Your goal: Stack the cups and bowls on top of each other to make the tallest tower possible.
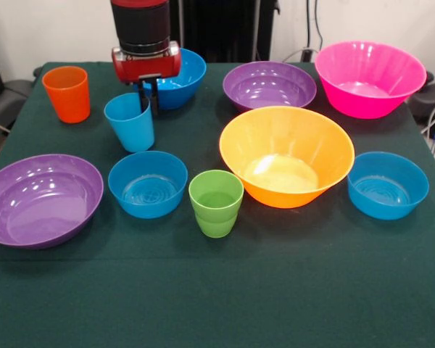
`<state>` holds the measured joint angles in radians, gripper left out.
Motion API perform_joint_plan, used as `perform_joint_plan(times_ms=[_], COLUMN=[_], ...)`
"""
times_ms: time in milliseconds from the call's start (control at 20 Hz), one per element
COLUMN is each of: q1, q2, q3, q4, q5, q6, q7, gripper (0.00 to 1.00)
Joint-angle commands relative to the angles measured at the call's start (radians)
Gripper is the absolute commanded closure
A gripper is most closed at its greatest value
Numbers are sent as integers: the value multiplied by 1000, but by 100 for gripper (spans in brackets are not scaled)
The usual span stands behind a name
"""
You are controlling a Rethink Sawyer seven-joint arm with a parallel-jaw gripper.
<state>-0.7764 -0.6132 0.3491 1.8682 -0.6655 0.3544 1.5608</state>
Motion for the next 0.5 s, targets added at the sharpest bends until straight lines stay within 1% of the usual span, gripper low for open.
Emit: perform_joint_plan(times_ms=[50,250,400,500], q1=[11,7,4,6], q2=[-67,-116,-127,-116], q3=[115,141,151,148], q4=[74,109,122,118], q5=[20,33,34,31], q6=[72,59,48,48], q7=[-47,-33,-23,-19], gripper=[100,100,100,100])
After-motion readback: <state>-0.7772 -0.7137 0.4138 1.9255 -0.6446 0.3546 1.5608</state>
